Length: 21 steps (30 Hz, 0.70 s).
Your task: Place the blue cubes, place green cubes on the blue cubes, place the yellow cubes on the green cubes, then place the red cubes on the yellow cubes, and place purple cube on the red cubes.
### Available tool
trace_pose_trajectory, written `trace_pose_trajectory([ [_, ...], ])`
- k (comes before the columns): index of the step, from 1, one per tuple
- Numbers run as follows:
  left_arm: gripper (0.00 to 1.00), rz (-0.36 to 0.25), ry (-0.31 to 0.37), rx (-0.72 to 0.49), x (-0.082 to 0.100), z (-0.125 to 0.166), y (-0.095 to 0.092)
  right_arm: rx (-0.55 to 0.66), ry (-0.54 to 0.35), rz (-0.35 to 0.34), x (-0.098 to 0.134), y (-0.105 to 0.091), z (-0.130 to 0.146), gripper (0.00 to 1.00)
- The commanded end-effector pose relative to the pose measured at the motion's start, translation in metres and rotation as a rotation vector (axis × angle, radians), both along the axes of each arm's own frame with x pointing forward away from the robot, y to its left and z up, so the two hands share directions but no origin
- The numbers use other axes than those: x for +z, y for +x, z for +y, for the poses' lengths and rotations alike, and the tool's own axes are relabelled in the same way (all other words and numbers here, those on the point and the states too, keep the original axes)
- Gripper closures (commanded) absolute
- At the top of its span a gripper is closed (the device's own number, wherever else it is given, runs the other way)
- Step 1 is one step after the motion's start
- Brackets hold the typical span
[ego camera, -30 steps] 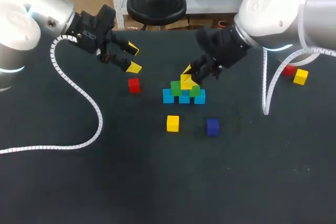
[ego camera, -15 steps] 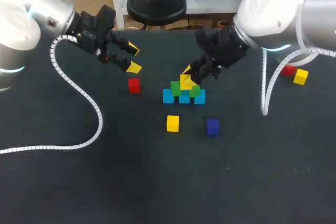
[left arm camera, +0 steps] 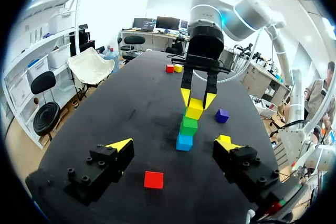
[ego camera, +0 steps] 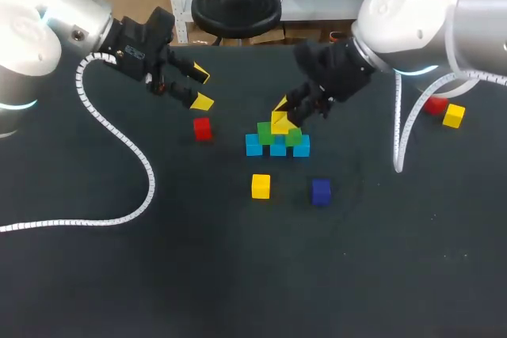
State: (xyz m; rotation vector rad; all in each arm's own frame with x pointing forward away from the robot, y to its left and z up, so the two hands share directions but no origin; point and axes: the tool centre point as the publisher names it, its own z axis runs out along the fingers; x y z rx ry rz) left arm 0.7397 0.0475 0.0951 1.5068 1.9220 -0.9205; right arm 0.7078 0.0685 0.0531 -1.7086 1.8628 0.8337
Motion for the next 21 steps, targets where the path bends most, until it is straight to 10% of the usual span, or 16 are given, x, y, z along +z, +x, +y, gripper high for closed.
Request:
trace_pose_trajectory([
  [1, 0.0, 0.003, 0.002, -0.003, 0.0, 0.0, 0.002, 0.003, 0.006, 0.003, -0.001, 0.002, 0.0, 0.57],
  [6, 0.0, 0.003, 0.002, -0.003, 0.0, 0.0, 0.002, 0.0, 0.009, 0.003, 0.0, 0.002, 0.0, 0.49],
  [10, 0.0, 0.003, 0.002, -0.003, 0.0, 0.0, 0.002, 0.0, 0.012, -0.011, 0.005, 0.001, -0.003, 0.02],
  [21, 0.0, 0.003, 0.002, -0.003, 0.0, 0.0, 0.002, 0.08, 0.021, -0.099, 0.033, -0.012, -0.022, 0.0],
])
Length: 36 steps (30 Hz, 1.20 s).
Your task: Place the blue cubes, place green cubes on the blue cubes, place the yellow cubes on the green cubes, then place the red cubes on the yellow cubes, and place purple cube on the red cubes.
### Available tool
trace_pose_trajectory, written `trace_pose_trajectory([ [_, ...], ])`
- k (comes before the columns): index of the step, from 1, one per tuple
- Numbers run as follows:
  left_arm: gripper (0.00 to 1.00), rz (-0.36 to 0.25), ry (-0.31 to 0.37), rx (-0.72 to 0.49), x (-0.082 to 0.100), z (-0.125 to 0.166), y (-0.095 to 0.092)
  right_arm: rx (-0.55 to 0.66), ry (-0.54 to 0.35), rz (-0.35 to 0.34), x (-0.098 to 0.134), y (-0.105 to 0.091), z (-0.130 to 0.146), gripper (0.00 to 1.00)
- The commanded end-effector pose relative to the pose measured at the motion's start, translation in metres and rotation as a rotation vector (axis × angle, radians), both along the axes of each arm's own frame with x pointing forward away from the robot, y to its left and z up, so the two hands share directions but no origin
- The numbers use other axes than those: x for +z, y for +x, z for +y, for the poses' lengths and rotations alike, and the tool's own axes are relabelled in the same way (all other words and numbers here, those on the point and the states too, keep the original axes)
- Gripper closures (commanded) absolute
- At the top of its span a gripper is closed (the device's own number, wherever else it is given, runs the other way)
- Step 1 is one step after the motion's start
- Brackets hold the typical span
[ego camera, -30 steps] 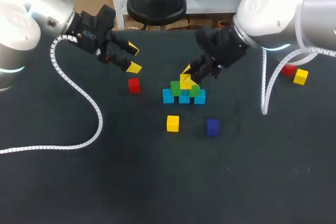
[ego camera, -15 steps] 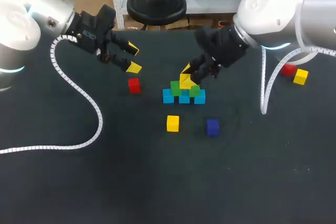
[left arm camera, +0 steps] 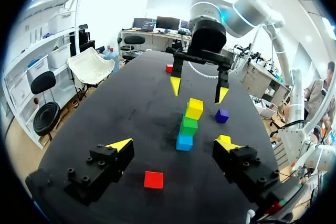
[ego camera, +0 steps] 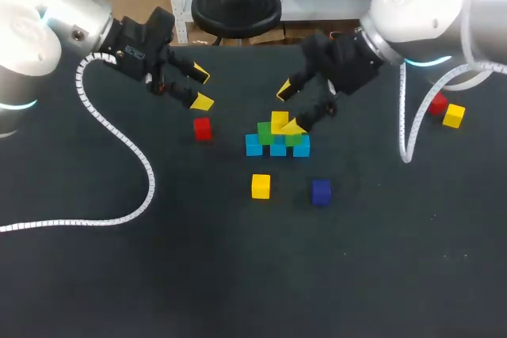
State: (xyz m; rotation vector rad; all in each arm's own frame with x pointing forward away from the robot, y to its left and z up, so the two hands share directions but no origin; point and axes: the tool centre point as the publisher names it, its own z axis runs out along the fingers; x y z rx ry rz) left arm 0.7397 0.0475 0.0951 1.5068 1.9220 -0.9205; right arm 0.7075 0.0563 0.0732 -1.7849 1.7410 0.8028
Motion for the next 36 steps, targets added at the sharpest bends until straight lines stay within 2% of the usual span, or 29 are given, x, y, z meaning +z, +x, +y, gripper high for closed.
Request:
trace_pose_trajectory([
  [1, 0.0, 0.003, 0.002, -0.003, 0.0, 0.0, 0.002, 0.0, -0.003, -0.026, 0.016, -0.013, -0.013, 0.0],
  [12, 0.0, 0.003, 0.002, -0.003, 0.0, 0.0, 0.002, -0.027, -0.003, -0.077, 0.034, -0.031, -0.049, 0.0],
  [19, 0.0, 0.003, 0.002, -0.003, 0.0, 0.0, 0.002, -0.052, -0.029, -0.078, 0.042, -0.044, -0.065, 0.0],
  [27, 0.0, 0.003, 0.002, -0.003, 0.0, 0.0, 0.002, -0.133, -0.058, -0.07, 0.053, -0.069, -0.085, 0.0],
  [36, 0.0, 0.003, 0.002, -0.003, 0.0, 0.0, 0.002, -0.133, -0.058, -0.07, 0.053, -0.069, -0.085, 0.0],
])
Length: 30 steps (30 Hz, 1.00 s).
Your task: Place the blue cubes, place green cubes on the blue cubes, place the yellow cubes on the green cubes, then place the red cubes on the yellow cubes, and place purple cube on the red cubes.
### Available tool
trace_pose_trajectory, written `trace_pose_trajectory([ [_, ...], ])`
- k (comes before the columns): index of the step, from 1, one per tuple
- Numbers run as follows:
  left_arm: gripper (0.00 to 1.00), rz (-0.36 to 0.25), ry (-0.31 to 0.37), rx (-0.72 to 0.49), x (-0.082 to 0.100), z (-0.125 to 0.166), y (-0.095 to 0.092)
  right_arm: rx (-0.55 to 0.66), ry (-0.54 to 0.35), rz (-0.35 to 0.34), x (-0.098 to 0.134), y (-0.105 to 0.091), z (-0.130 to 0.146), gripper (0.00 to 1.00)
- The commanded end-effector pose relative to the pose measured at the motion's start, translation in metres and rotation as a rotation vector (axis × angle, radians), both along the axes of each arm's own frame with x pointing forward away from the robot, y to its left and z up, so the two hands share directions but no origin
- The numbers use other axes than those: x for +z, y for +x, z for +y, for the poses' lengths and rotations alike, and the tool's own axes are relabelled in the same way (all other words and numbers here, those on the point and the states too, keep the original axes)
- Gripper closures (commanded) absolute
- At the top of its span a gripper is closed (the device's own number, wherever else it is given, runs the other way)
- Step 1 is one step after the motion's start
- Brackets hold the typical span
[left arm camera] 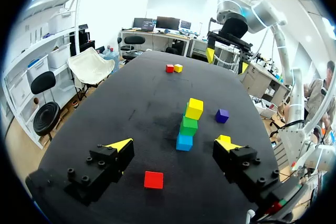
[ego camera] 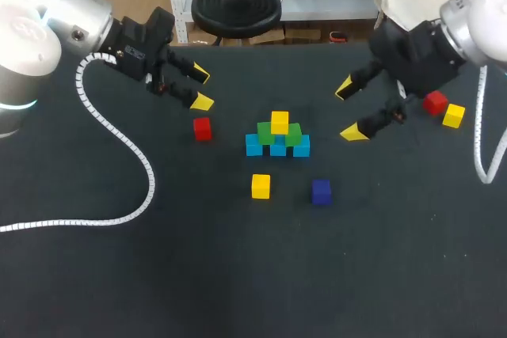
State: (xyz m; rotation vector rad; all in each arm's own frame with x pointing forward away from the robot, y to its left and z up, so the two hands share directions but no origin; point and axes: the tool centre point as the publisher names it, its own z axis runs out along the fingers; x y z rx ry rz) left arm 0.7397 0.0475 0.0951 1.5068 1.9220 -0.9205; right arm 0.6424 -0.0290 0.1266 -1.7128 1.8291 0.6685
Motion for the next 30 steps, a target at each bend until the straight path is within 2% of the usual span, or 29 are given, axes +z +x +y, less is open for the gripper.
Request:
trace_pose_trajectory([
  [1, 0.0, 0.003, 0.002, -0.003, 0.0, 0.0, 0.002, -0.022, -0.004, -0.024, 0.0, -0.004, 0.0, 0.0],
  [12, 0.0, 0.003, 0.002, -0.003, 0.0, 0.0, 0.002, -0.022, -0.004, -0.024, 0.0, -0.004, 0.0, 0.0],
  [13, 0.0, 0.003, 0.002, -0.003, 0.0, 0.0, 0.002, -0.041, 0.036, -0.031, 0.001, -0.005, -0.013, 0.0],
  [17, 0.0, 0.003, 0.002, -0.003, 0.0, 0.0, 0.002, -0.159, 0.07, -0.036, 0.006, -0.015, -0.06, 0.0],
  [22, 0.0, 0.003, 0.002, -0.003, 0.0, 0.0, 0.002, -0.292, 0.052, -0.013, -0.001, -0.036, -0.111, 0.0],
  [24, 0.0, 0.003, 0.002, -0.003, 0.0, 0.0, 0.002, -0.313, 0.079, -0.017, -0.004, -0.043, -0.129, 0.0],
  [30, 0.0, 0.003, 0.002, -0.003, 0.0, 0.0, 0.002, -0.355, 0.071, 0.007, -0.02, -0.051, -0.172, 0.0],
])
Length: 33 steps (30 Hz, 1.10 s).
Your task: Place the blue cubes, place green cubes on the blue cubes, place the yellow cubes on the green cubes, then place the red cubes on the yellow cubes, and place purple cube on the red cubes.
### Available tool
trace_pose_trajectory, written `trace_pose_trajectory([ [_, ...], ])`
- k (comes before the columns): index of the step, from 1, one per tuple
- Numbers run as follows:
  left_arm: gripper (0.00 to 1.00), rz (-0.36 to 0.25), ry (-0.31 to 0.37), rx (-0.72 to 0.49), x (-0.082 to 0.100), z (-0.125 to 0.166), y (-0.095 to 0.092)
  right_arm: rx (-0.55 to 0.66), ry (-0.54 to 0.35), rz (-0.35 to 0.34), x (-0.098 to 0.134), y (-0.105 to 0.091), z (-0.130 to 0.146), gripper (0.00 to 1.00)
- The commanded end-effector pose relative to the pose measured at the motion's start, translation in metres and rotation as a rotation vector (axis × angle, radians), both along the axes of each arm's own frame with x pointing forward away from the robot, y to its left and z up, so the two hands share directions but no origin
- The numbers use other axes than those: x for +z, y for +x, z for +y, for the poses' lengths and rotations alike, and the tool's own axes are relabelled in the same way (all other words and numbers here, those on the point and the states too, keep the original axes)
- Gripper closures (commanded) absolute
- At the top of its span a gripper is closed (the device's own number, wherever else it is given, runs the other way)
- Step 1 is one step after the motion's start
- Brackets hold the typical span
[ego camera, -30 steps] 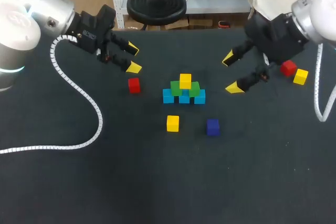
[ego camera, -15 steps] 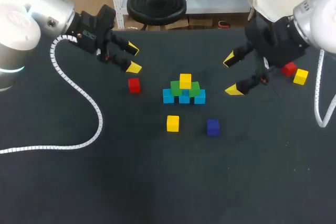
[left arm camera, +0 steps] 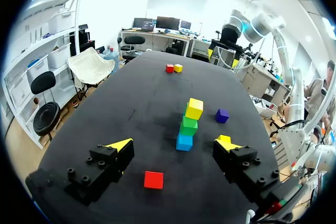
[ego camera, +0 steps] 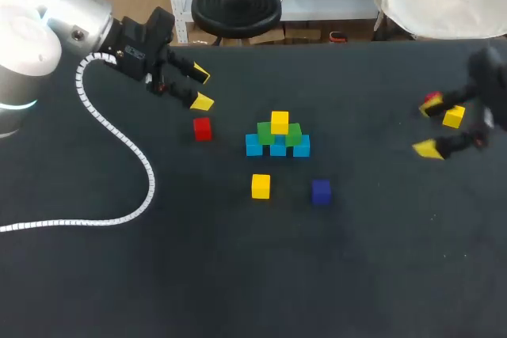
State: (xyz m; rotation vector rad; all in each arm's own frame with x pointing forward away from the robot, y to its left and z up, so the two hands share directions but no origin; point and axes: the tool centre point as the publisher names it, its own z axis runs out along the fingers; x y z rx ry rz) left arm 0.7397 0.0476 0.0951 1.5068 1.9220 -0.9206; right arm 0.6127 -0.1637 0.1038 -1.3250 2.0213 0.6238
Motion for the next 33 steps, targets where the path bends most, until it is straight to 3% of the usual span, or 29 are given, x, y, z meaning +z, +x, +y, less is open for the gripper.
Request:
trace_pose_trajectory([
  [1, 0.0, 0.003, 0.002, -0.003, 0.0, 0.0, 0.002, -0.036, -0.011, -0.034, 0.001, -0.022, -0.043, 0.0],
  [13, 0.0, 0.003, 0.002, -0.003, 0.0, 0.0, 0.002, -0.078, -0.057, -0.027, -0.021, -0.011, -0.087, 0.0],
  [15, 0.0, 0.003, 0.002, -0.003, 0.0, 0.0, 0.002, -0.104, -0.05, 0.003, -0.021, -0.01, -0.088, 0.0],
  [33, 0.0, 0.003, 0.002, -0.003, 0.0, 0.0, 0.002, -0.118, -0.054, 0.003, -0.026, -0.007, -0.096, 0.0],
])
